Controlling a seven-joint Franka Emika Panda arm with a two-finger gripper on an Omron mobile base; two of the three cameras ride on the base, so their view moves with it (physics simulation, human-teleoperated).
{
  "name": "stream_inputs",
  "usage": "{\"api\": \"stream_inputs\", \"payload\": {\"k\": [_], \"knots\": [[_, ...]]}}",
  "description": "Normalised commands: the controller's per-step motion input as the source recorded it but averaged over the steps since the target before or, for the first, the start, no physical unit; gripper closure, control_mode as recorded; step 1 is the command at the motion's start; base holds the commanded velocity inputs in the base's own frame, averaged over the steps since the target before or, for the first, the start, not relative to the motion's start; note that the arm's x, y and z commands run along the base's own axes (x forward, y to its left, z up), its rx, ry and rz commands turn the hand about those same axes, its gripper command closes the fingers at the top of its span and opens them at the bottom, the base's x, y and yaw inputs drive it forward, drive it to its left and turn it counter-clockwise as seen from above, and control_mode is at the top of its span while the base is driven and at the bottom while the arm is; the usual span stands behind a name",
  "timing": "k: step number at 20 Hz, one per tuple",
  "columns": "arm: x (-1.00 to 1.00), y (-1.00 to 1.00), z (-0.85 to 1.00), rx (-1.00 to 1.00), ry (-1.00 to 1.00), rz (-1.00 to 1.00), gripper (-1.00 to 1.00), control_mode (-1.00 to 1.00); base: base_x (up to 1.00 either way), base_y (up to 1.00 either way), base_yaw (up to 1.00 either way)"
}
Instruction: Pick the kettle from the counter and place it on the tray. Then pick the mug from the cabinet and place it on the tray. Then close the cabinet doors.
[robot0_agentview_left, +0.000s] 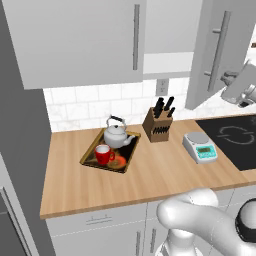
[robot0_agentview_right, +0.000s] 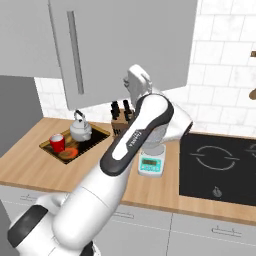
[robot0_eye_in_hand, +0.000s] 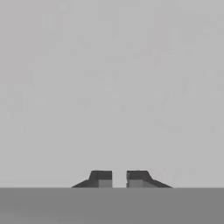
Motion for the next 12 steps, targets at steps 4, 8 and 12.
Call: {"api": "stream_inputs", "payload": {"k": [4, 8, 12], "knots": [[0.67, 0.79, 0.04, -0.07, 0.03, -0.18, 1.00, -1.00, 0.00, 0.00, 0.00], [0.88, 0.93, 0.00, -0.10, 0.01, -0.32, 1.00, -1.00, 0.00, 0.00, 0.00], [0.98, 0.48, 0.02, -0.02, 0.15, -0.31, 1.00, -1.00, 0.00, 0.00, 0.00]]}}
